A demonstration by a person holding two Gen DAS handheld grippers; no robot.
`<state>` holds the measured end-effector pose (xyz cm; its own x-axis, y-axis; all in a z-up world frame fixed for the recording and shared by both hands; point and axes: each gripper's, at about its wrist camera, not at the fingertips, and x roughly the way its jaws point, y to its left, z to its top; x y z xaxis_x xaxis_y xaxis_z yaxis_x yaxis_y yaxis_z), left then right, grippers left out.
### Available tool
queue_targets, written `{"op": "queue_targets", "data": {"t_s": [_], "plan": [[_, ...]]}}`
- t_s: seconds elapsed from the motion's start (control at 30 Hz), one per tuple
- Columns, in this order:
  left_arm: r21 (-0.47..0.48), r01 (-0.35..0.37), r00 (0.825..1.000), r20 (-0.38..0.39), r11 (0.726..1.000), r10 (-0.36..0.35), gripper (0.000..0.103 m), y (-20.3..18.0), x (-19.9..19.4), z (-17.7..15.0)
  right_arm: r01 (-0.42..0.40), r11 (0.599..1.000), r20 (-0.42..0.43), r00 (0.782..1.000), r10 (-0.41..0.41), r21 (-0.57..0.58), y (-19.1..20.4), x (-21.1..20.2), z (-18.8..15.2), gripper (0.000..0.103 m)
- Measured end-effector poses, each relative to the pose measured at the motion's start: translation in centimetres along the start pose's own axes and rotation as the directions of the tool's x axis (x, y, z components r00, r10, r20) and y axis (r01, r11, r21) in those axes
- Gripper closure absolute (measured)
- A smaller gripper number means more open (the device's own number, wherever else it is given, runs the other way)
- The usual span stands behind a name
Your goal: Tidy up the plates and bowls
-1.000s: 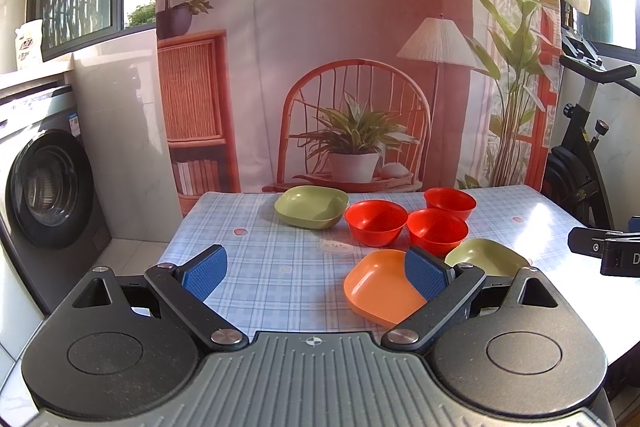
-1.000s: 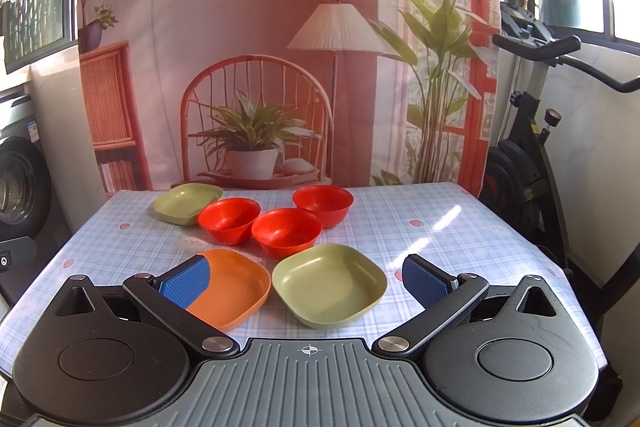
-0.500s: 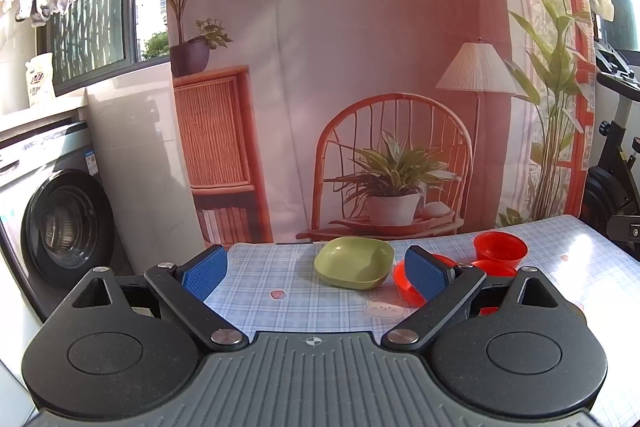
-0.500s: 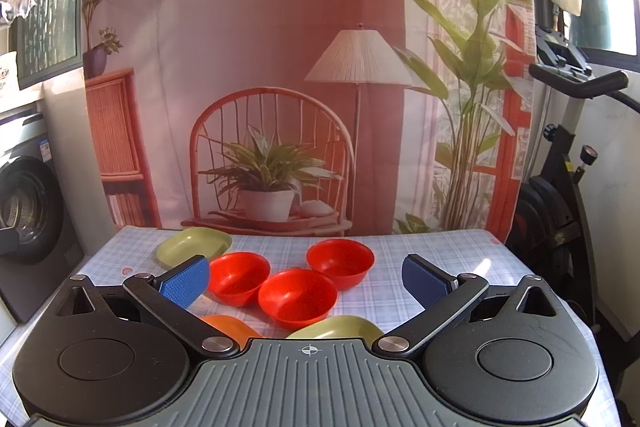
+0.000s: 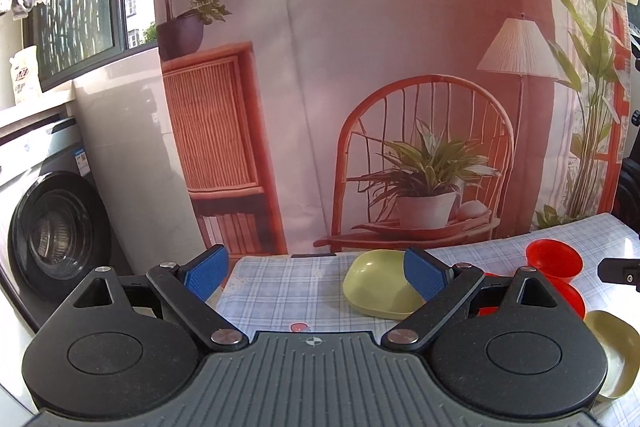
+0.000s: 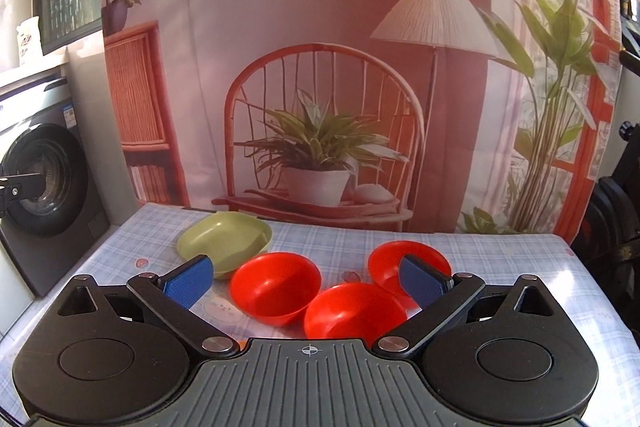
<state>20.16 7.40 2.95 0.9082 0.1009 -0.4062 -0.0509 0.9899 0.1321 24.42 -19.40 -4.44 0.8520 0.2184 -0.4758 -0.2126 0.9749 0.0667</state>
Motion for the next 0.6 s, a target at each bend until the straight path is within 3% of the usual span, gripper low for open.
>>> {"op": "queue_targets", "data": {"t_s": [0.17,0.23,0.3,0.47,0.6], "plan": [[-0.005,0.037,0.997,-0.07,0.999,-0.037,0.009,0.8,6.7,-0.6,-0.034,0.999,-0.047,0.998,0.032,-0.031,0.9,5.9,1.6,0.006],[-0.029,0.068,0.99,-0.121,0.997,-0.071,0.02,1.3,9.7,-0.9,-0.047,0.999,-0.065,0.997,0.045,-0.02,1.0,8.2,2.5,0.012],[-0.067,0.089,0.983,-0.158,0.994,-0.098,0.02,1.8,12.3,-1.3,-0.044,0.999,-0.083,0.996,0.043,-0.013,1.1,10.8,3.5,0.012],[-0.038,0.064,0.976,-0.208,0.997,-0.07,0.02,1.9,17.9,-2.8,-0.057,0.998,-0.128,0.99,0.057,0.005,1.5,17.6,5.9,0.02],[-0.077,0.081,0.958,-0.269,0.994,-0.099,0.025,2.4,21.8,-4.1,-0.08,0.994,-0.208,0.974,0.094,0.076,1.8,23.2,7.1,0.026]]}}
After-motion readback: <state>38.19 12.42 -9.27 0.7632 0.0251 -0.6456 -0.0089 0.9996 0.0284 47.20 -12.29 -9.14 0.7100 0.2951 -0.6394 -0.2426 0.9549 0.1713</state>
